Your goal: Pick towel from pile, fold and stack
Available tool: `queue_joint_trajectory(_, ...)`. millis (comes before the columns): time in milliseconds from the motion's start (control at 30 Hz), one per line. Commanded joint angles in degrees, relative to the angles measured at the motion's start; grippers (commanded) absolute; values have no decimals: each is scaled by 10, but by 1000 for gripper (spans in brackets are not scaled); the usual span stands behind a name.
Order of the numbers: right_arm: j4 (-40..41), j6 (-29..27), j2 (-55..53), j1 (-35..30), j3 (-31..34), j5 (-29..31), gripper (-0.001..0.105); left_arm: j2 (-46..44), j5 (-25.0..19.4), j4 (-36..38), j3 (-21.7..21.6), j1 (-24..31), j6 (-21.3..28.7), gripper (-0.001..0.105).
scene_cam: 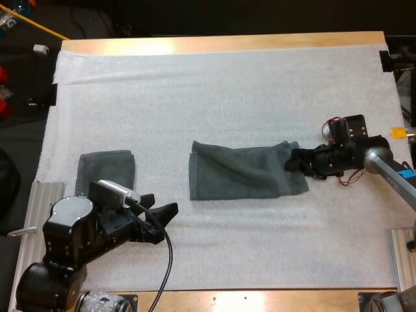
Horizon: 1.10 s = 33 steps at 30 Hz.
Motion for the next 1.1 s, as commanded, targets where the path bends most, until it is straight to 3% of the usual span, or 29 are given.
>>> queue_joint_trajectory(0, 18, 4, 15, 8, 7, -3, 32, -1, -3, -6, -4, 1, -5, 61)
queue_joint_trajectory(133, 27, 3, 2, 8, 7, 21, 0, -1, -3, -6, -4, 1, -5, 61)
queue_joint_trajectory(267, 40, 2, -32, 8, 7, 71, 0, -1, -3, -6, -4, 1, -5, 61)
queue_joint_trajectory(367, 87, -18, -72, 8, 7, 152, 0, -1, 1, -6, -4, 1, -5, 61)
queue_joint_trajectory(600, 210, -127, -172, 6, 7, 387, 0, -1, 1, -6, -4, 1, -5, 61)
queue_joint_trajectory(700, 233, -157, -206, 6, 7, 441, 0, -1, 1, -6, -4, 1, -3, 61)
queue_joint_trajectory(867, 243, -152, -244, 8, 7, 449, 0, -1, 2, -6, -4, 1, -3, 61)
queue_joint_trajectory(1067, 229, -52, -246, 44, 7, 312, 0, -1, 15, -6, -4, 1, -3, 61)
